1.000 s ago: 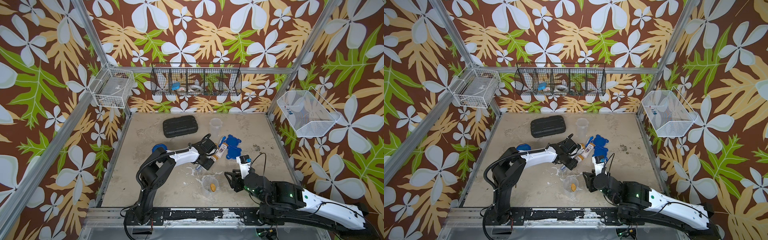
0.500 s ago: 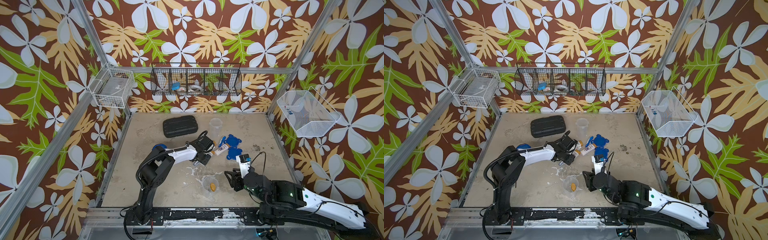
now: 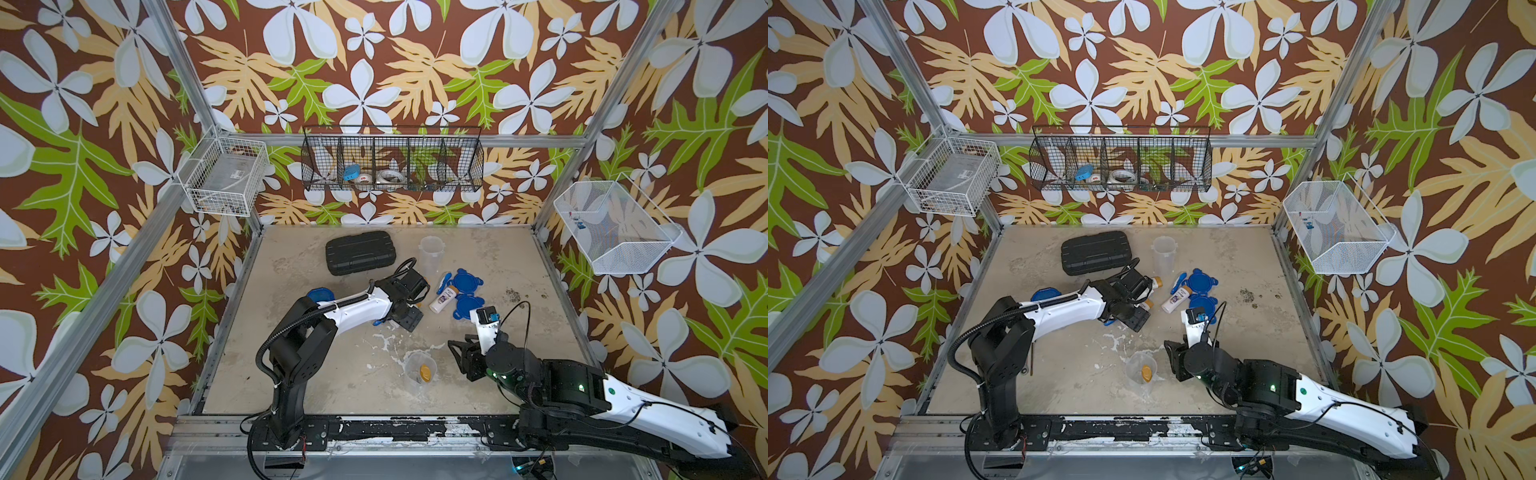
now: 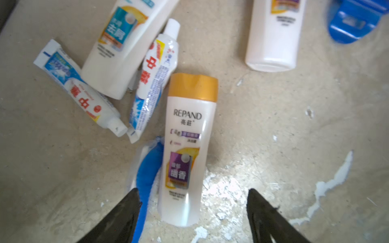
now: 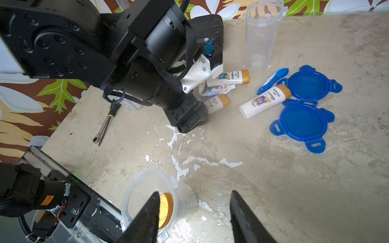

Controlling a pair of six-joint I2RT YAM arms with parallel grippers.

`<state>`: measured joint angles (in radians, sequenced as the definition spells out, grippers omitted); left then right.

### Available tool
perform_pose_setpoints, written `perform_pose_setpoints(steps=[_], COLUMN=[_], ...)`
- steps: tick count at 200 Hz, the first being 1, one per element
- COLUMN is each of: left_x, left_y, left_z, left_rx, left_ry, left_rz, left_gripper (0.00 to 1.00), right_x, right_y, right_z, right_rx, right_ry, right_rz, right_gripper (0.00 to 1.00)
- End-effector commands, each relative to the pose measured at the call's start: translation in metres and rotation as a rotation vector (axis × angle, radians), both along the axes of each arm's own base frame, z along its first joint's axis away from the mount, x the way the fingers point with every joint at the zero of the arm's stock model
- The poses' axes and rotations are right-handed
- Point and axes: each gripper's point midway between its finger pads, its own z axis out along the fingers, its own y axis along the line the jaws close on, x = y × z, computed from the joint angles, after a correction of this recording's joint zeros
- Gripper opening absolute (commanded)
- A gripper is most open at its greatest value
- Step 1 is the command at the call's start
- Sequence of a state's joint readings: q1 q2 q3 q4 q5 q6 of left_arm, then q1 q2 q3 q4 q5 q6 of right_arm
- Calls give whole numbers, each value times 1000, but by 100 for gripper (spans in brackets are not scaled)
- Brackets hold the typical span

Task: Pack away toiletry kits
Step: Pick up the toiletry item from the center of the board.

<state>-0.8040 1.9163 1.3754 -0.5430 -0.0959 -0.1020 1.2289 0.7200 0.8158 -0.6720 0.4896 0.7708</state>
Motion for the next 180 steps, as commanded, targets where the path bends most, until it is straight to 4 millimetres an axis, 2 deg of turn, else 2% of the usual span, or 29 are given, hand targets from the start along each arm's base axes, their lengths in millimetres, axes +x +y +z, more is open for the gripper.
perform_pose_setpoints(steps=[1,35,80,109,139,157,180], left_x=[-7,0,2,-1,-2,-1,0], left_y=[-1,-3,-6,-7,-3,-1,0], left_z=[-3,-16,-39,-48,-54,-47,-33], left_rx=[-23,8,40,35,57,57,41], left_ry=[43,36,63,83,90,74,47], left_rz=[5,0,-21,-22,-15,-12,-10], left_gripper=[78,76,71,68,59,54,31], right_x=[2,2,1,1,2,2,2], right_y=[2,5,0,-7,-7,-6,-2], right_z=[4,6,10,11,11,11,12], right_rx=[4,6,14,24,33,32,56], right_ry=[-15,-11,-6,-7,-8,-6,29], right_rz=[2,8,-8,-27,-32,-30,-29], right_gripper=[54,56,76,85,89,91,94])
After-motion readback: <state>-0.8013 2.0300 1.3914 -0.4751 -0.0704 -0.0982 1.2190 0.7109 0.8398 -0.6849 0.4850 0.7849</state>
